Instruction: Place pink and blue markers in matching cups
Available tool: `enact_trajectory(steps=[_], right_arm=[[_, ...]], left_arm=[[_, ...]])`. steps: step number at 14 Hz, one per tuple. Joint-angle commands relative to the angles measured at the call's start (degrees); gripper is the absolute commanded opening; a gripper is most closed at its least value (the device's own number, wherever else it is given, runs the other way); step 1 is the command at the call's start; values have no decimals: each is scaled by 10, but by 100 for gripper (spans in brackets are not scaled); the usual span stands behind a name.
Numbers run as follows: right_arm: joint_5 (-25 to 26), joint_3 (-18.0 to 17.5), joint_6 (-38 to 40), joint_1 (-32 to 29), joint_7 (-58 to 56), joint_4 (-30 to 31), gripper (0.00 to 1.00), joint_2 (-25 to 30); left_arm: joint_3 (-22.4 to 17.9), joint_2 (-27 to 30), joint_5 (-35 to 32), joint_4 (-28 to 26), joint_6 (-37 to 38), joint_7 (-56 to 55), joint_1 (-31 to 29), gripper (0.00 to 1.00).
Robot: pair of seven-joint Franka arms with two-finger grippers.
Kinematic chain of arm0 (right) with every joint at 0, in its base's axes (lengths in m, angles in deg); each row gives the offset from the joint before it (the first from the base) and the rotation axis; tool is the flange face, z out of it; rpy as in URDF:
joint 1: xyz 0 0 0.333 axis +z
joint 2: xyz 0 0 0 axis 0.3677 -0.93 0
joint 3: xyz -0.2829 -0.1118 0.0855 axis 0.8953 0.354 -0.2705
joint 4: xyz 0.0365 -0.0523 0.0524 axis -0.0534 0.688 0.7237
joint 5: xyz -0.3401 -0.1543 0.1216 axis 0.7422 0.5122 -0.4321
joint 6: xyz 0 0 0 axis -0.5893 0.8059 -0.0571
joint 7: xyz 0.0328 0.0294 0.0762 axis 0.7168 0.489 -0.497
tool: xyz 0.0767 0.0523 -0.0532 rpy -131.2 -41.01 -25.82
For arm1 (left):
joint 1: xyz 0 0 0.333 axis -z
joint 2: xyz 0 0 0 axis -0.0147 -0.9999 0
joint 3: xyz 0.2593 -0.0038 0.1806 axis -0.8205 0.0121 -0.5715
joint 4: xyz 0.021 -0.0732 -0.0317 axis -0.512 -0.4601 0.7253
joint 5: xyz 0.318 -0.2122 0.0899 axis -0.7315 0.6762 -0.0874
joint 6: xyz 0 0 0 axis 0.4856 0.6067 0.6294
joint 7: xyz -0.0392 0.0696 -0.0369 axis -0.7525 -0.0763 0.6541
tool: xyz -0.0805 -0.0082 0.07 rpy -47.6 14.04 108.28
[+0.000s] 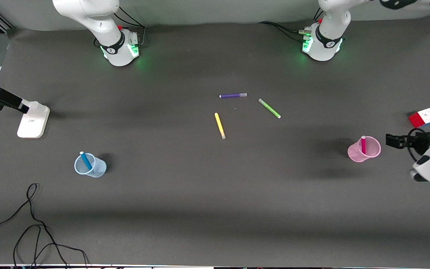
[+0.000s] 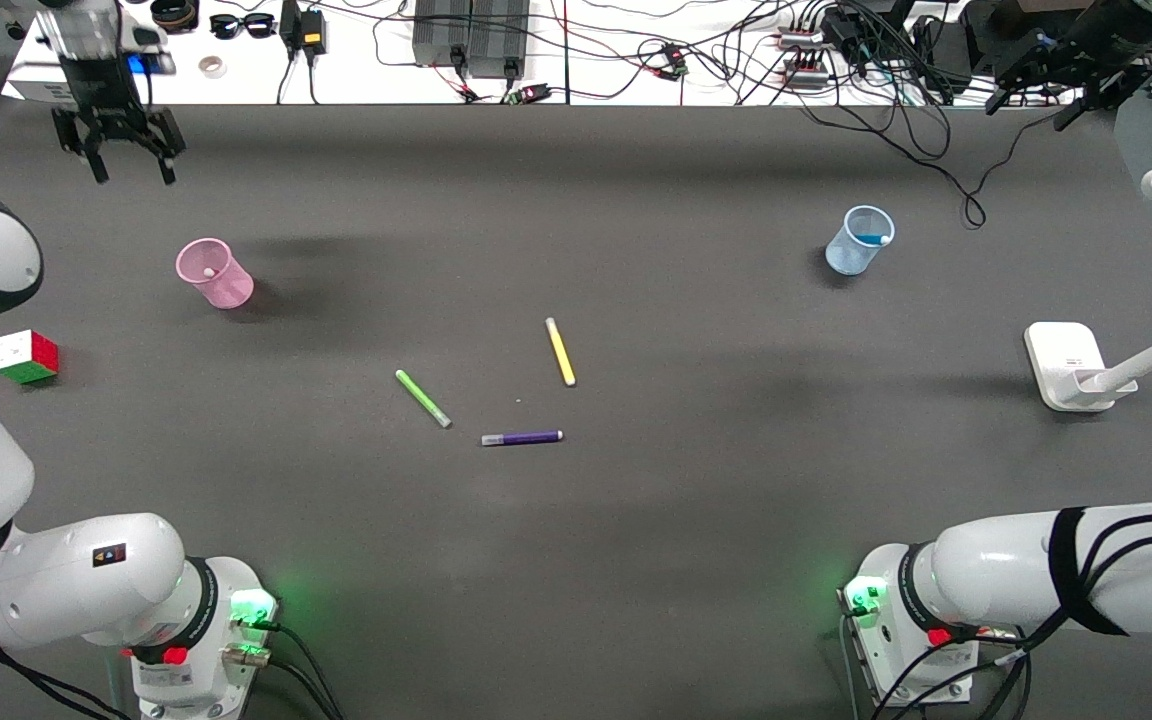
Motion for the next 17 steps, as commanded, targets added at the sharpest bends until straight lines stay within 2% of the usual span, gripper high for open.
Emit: enact_trajectory(steps=[1, 2, 3, 5, 6, 7, 9, 10, 11, 13, 14, 17], right_arm=[[18, -7, 26, 19, -3, -46, 100, -28], [17, -13, 40, 15, -9, -49, 100, -28], [17, -41, 51, -3, -13, -49, 100, -27], [19, -180, 75, -101, -31, -50, 100, -22], [18, -237, 80, -150, -41, -50, 100, -21], [17, -265, 92, -166, -40, -46, 100, -13], [13, -266, 99, -164, -39, -45, 100, -9], [13, -263, 98, -161, -42, -44, 100, -6], [15, -242, 93, -127, -43, -34, 100, -1], [9, -95, 59, 5, -47, -18, 100, 4], [8, -74, 63, 23, -68, -19, 100, 2], [6, -73, 66, 22, -78, -31, 100, -3]], left_arm=[[7, 76, 34, -41, -45, 5, -3, 100], [6, 100, 42, -65, -62, 5, -3, 100], [7, 127, 45, -93, -84, 6, -3, 100], [6, 184, 65, -157, -128, 7, -3, 100], [6, 206, 72, -180, -146, 7, -3, 100], [5, 231, 77, -210, -169, 7, -3, 100], [-9, 289, 97, -284, -226, 7, 14, 100], [-37, 299, 99, -292, -226, 8, 46, 100], [-73, 302, 101, -291, -223, 7, 88, 100], [-126, 306, 103, -285, -212, 6, 155, 100], [-142, 307, 104, -274, -203, 6, 176, 100], [-148, 308, 117, -265, -192, 2, 187, 100]])
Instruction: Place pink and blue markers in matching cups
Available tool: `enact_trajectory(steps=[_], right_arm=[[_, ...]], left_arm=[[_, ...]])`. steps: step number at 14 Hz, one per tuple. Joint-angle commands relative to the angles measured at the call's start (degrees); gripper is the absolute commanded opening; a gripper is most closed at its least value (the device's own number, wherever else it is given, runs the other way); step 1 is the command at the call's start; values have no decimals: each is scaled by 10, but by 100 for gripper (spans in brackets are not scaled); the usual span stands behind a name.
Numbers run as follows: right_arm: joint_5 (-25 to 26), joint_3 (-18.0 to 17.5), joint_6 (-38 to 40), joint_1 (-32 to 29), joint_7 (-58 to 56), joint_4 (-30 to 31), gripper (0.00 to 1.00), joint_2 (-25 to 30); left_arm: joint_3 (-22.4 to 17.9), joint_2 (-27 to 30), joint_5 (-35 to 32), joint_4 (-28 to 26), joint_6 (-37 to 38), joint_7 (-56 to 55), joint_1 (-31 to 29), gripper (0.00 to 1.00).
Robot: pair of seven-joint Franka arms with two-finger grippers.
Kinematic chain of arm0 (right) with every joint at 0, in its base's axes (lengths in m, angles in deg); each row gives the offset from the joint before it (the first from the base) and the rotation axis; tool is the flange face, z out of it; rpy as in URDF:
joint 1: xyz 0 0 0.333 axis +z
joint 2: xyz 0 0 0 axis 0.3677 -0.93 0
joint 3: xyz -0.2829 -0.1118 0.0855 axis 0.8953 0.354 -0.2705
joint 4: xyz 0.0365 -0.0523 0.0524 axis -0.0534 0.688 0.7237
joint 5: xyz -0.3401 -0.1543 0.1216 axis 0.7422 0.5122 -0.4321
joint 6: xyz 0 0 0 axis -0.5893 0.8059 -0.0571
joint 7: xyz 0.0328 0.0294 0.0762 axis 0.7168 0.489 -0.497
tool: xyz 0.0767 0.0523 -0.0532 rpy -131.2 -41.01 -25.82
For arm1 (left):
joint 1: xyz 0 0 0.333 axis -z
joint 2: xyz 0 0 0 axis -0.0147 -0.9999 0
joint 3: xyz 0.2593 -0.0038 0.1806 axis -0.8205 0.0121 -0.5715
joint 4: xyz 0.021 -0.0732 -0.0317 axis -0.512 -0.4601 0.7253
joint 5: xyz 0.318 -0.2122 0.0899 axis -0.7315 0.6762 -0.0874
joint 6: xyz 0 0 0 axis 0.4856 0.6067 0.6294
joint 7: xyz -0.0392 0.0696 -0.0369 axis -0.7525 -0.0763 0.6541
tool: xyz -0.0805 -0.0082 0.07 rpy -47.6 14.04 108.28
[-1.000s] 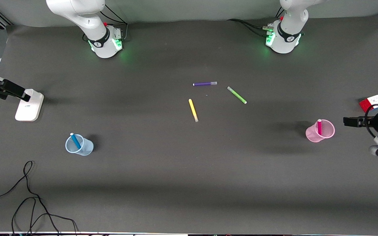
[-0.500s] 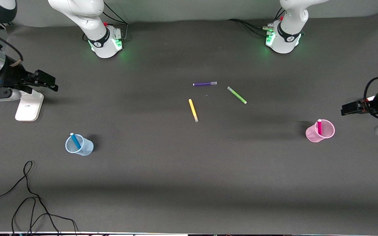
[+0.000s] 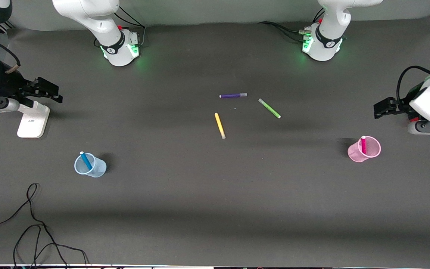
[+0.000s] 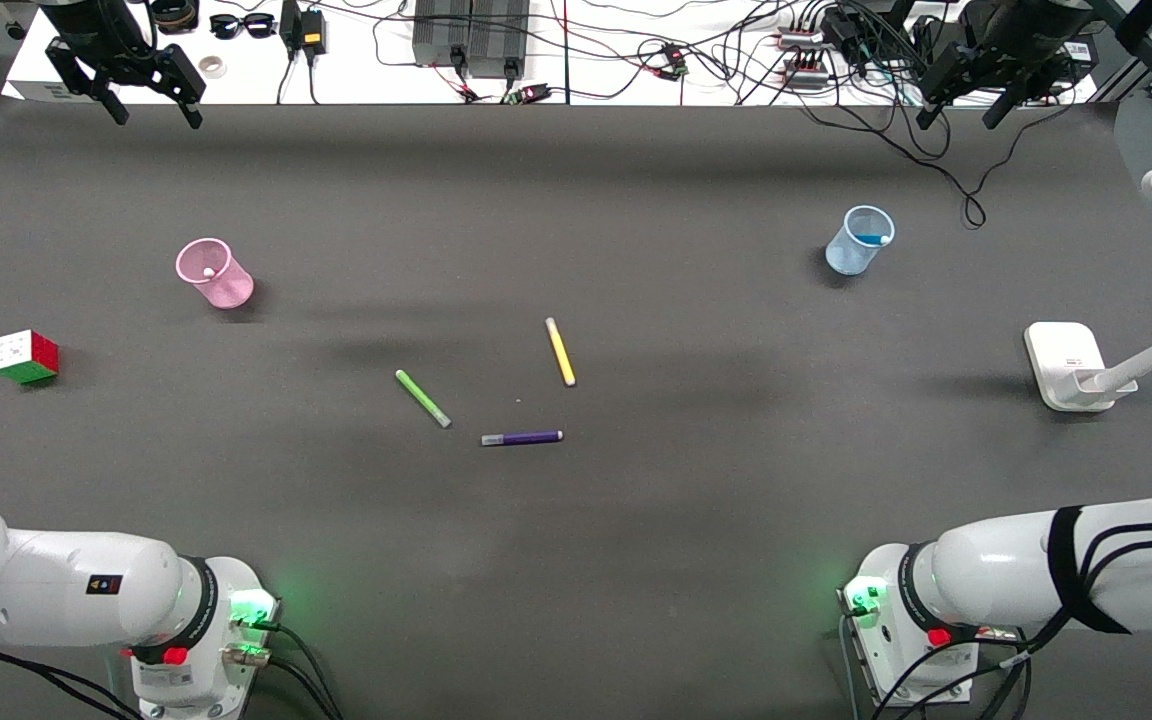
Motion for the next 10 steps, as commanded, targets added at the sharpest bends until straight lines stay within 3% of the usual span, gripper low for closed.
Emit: enact_trajectory(steps=[1, 10], right_arm=[[1, 8, -5, 8, -16, -1, 100, 6], [-12, 19, -4, 8, -5, -16, 100, -7]], left_arm=[[-16, 11, 11, -4, 9, 1, 15, 100], [-16, 11, 13, -5, 8, 5, 11, 100]])
